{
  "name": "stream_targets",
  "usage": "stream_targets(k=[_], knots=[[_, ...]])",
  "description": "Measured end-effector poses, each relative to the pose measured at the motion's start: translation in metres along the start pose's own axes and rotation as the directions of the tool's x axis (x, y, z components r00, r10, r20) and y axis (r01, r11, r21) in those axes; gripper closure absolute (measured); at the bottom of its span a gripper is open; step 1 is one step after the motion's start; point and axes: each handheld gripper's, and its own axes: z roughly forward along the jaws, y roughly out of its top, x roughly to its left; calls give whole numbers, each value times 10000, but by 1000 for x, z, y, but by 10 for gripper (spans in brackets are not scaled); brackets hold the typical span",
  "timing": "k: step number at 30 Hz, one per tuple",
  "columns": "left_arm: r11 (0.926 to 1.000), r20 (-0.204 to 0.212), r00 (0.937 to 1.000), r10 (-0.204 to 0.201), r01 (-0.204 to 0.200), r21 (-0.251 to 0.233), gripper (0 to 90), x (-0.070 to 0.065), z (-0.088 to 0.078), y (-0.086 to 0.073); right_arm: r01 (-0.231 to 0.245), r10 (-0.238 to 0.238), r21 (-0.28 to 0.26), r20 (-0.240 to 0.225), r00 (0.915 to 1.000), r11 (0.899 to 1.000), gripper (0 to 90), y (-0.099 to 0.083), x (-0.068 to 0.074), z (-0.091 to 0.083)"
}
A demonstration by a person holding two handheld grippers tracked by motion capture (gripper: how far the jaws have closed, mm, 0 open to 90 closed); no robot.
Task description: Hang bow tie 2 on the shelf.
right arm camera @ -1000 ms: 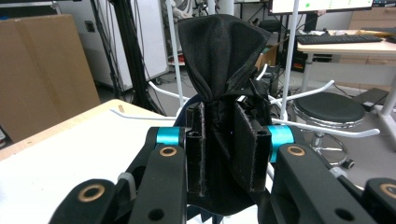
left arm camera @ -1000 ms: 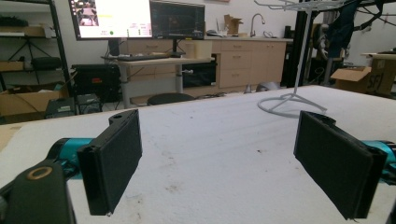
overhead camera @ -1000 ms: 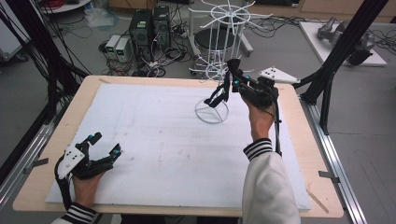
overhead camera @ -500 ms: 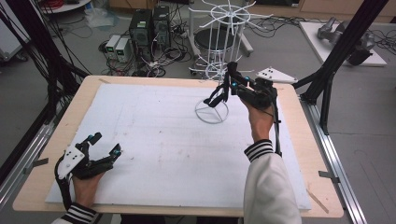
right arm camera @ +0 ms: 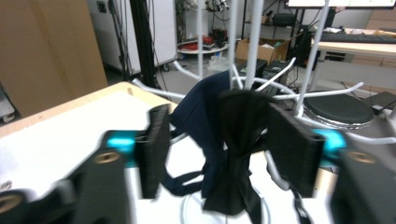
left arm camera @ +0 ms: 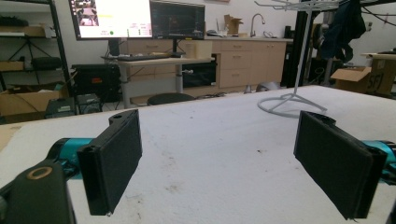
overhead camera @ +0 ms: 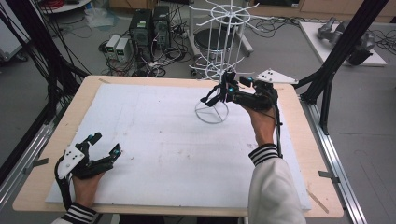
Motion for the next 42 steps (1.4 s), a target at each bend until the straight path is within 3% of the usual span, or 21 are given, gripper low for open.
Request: stream_targets(k=[4, 7, 11, 16, 22, 24, 27, 33, 38, 42], knots=[[10000, -13, 10000, 28, -28, -11, 156, 0, 0, 0, -42, 50, 186, -389, 9992, 9998, 115, -5, 7, -7], [10000, -25, 10000, 38, -38, -90, 155, -1, -1, 0, 310, -289, 253, -799, 9964, 9992, 104, -10, 12, -18], [9999, -27, 9999, 136, -136, -96, 155, -1, -1, 0, 310, -315, -74, -995, 9945, 9995, 88, -24, 14, -35], [9999, -33, 9999, 108, -109, -90, 155, -1, -1, 0, 290, -297, -127, -598, 9978, 9995, 87, -57, 16, -56], [9999, -25, 9999, 145, -145, -92, 154, -1, -1, 0, 316, -306, -754, 144, 9994, 9967, 89, -117, 23, -78], [9999, -36, 9999, 107, -108, -82, 155, -1, -1, 0, 363, -334, -742, 406, 9986, 9966, 89, -137, 27, -83], [9999, -22, 9999, 124, -124, -79, 154, -1, -1, 0, 95, -29, -951, 692, 9976, 9954, 88, -159, 29, -88], [9999, -33, 9999, 96, -96, -98, 154, -1, -1, 0, -219, 349, -1340, 959, 9948, 9907, 88, -177, 28, -93], [9999, -28, 10000, 61, -61, -121, 153, -1, -1, 0, -227, 497, -1979, 1327, 9899, 9800, 89, -192, 25, -97], [9999, -32, 10000, 43, -43, -134, 153, -1, -1, 0, -180, 485, -2017, 1470, 9880, 9793, 89, -202, 26, -98]])
